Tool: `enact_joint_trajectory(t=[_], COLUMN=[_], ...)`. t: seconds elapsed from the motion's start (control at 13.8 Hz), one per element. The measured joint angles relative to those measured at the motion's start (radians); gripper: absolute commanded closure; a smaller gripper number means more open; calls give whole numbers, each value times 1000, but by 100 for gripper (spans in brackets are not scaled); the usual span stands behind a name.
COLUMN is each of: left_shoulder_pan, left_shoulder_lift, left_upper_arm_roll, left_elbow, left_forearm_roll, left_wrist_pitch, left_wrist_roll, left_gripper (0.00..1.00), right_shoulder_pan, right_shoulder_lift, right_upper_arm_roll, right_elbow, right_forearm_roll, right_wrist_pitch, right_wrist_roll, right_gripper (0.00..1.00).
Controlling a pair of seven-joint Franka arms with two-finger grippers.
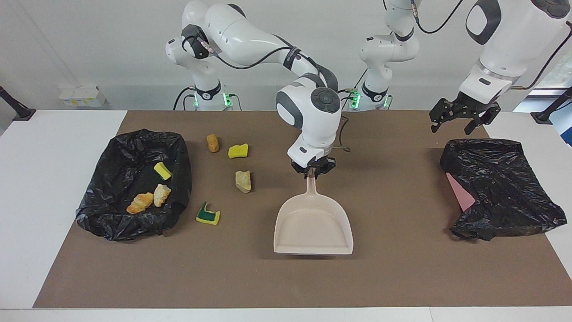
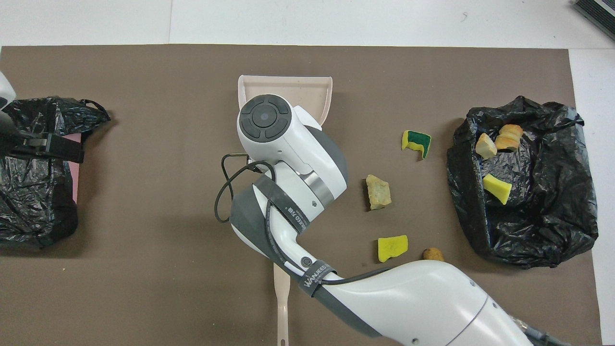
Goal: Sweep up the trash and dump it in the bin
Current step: 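Bring the empty dustpan back to the table center with the right gripper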
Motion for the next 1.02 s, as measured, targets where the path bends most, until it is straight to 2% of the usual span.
enact_joint_trajectory(t=[0.22, 0.58, 0.73, 0.8, 1.02], left_shoulder_pan=[0, 0, 0, 0, 0], left_shoulder_lift=[0, 0, 0, 0, 0], left_upper_arm_roll=[0, -5, -7, -7, -6], left_elbow=[-1, -3, -3, -3, -4], left_forearm_roll=[0, 0, 0, 0, 0], left_wrist_pitch=[-6, -6, -6, -6, -6], left_wrist_roll=[0, 4, 4, 4, 11], left_gripper=[0, 0, 0, 0, 0], right_shoulder_pan=[10, 13, 14, 14, 14], right_shoulder_lift=[39, 47, 52, 53, 54], right_upper_arm_roll=[17, 18, 18, 18, 18], right_elbow=[5, 6, 1, 1, 1], right_forearm_roll=[16, 55, 51, 45, 38], right_wrist_pitch=[38, 34, 24, 18, 5], right_wrist_roll=[10, 10, 10, 10, 10], right_gripper=[100, 99, 89, 80, 43])
